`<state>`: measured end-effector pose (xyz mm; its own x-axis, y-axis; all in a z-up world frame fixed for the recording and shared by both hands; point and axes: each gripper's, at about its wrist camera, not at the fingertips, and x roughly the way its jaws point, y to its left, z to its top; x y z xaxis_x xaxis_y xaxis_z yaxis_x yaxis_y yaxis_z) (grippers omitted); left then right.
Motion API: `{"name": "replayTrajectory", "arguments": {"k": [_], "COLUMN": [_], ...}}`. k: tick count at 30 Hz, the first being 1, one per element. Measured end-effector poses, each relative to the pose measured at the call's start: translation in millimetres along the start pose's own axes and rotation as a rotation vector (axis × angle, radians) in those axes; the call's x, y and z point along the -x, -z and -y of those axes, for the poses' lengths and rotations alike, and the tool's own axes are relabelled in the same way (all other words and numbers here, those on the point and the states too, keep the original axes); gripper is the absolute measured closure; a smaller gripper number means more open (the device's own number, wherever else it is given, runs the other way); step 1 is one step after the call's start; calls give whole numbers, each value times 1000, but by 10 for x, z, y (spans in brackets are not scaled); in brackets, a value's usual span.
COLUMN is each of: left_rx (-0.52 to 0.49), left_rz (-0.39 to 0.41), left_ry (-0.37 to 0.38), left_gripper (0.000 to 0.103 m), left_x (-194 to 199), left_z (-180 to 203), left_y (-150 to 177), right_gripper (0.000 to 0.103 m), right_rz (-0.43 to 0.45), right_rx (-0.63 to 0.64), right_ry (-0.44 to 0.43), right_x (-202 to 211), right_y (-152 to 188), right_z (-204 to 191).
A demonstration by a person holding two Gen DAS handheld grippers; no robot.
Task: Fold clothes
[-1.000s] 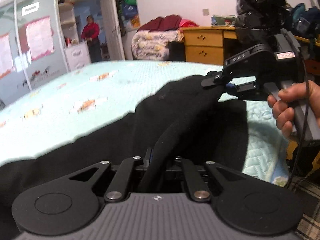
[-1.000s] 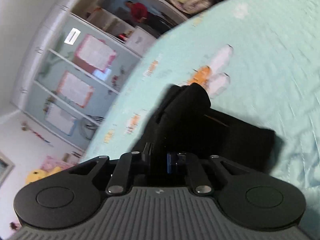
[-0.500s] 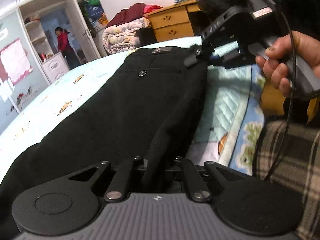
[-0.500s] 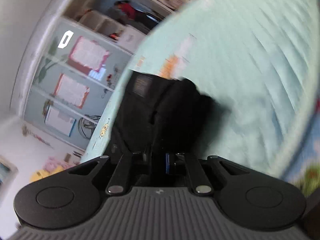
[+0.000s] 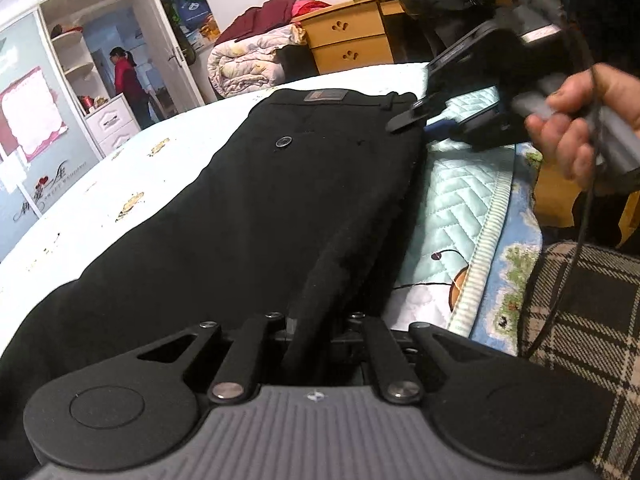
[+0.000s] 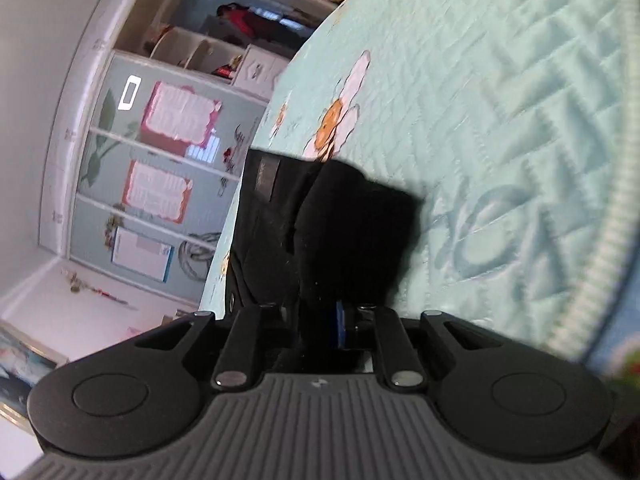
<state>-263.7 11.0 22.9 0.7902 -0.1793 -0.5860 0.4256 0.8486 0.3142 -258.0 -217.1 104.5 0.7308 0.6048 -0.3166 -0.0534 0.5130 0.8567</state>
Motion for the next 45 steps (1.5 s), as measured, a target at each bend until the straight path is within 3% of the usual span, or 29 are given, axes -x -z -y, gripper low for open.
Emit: {"name": "replayTrajectory", "arguments": {"k": [6,9,11,12,13,16,19,22,25,27,30,34,37,43,45], "left_rx": [58,100,144,181,218,323,417,639,979,1204,1402,1524,1557,1684,1723], "left_rz": [23,37,49,56,65,119,157,118,85,95,146,183,240,373,406], "left_ry": [-14,-21,-18,-5,9,41,-36,-126,-209,-213,-207,-245,-351,-717,-802], "left_gripper": [96,94,84,82,80,77,77,77,81,81,81,81,81,79,79], "left_x": [7,38,104,174,257,636,1049,1371,1669,1810,1940,2051,2241,2875,3047], "left_z": [21,10,-27,-73,-121,-274,-451,-794,-1207,-1401,-1556,-1641,-1723,-1965,-2025], "left_y": [56,70,102,132,169,366,643,1020,1475,1766,2056,2252,2330,2852,3059], "right_gripper": [83,83,83,89,103,103,103,103,103,103,103,103,103,103,103], "right_rz": [77,-60,-169,-212,-244,-228,-235,-226,-210,-206,-207,-199,-195,-186,-181], "right_rx": [213,231,215,200,177,168,154,162,183,172,150,154,137,137,133], "right_ry": [-1,-77,-93,-62,10,-12,13,25,49,65,85,102,92,113,116], "right_x": [338,-16,-328,-479,-625,-704,-712,-728,-745,-761,-746,-709,-725,-723,-714], "right_y": [94,266,402,466,526,568,533,532,568,582,607,667,633,641,649], "right_z": [-556,-715,-719,-659,-536,-391,-432,-427,-486,-501,-501,-537,-518,-532,-523]}}
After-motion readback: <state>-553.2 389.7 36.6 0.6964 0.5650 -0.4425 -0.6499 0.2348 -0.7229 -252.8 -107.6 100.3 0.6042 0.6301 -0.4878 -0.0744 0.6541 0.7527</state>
